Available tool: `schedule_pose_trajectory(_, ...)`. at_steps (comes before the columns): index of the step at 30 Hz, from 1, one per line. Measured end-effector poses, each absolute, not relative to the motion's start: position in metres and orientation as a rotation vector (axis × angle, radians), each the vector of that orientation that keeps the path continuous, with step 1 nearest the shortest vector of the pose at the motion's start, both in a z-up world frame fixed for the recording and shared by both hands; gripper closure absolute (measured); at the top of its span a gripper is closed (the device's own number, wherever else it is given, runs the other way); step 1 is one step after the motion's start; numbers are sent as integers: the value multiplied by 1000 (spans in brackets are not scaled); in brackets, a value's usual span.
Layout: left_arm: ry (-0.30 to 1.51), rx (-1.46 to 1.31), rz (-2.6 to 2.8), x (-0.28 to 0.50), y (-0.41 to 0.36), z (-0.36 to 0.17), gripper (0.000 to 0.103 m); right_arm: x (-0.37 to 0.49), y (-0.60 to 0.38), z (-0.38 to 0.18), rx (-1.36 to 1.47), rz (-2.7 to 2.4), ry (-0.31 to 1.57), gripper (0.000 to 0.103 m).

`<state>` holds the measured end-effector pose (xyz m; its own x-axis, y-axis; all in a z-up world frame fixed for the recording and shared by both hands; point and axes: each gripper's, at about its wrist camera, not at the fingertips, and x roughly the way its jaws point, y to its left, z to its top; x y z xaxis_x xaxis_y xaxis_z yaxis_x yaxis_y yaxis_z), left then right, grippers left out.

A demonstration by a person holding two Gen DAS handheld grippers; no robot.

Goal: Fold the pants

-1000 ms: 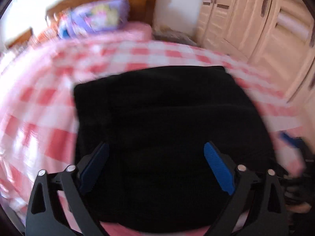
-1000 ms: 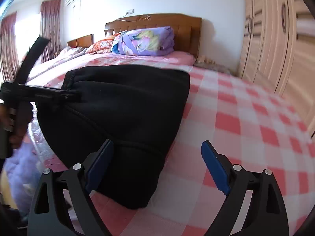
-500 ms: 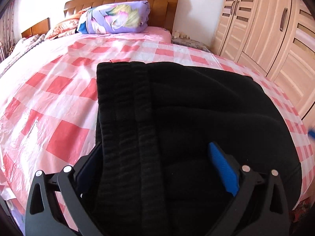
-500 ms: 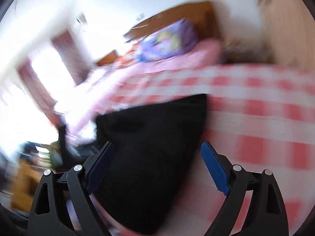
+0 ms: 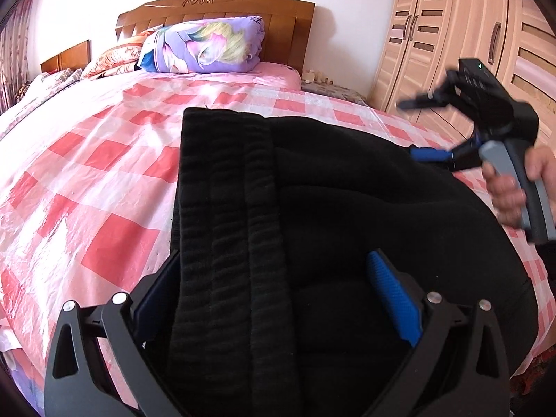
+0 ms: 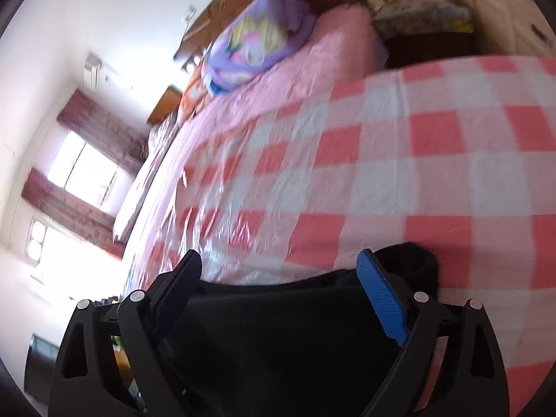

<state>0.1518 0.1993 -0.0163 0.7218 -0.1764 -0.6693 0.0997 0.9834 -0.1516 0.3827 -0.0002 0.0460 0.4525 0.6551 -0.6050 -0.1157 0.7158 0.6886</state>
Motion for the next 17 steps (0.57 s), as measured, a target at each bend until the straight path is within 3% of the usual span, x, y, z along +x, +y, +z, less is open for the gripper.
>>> schedule_pose_trajectory(3, 739, -111, -155, 150, 199, -17, 1, 367, 9, 50, 676, 663, 1027, 14)
schedule_pose_trajectory(7, 739, -113, -151, 149, 198, -16, 1, 358, 50, 30, 449, 656, 1126, 13)
schedule_pose_trajectory(11, 735, -108, -146, 149, 197, -16, 1, 365, 36, 23, 580, 573, 1044, 13)
schedule_pose_trajectory(17, 730, -112, -71, 120, 206, 16, 2, 309, 10, 76, 656, 729, 855, 13)
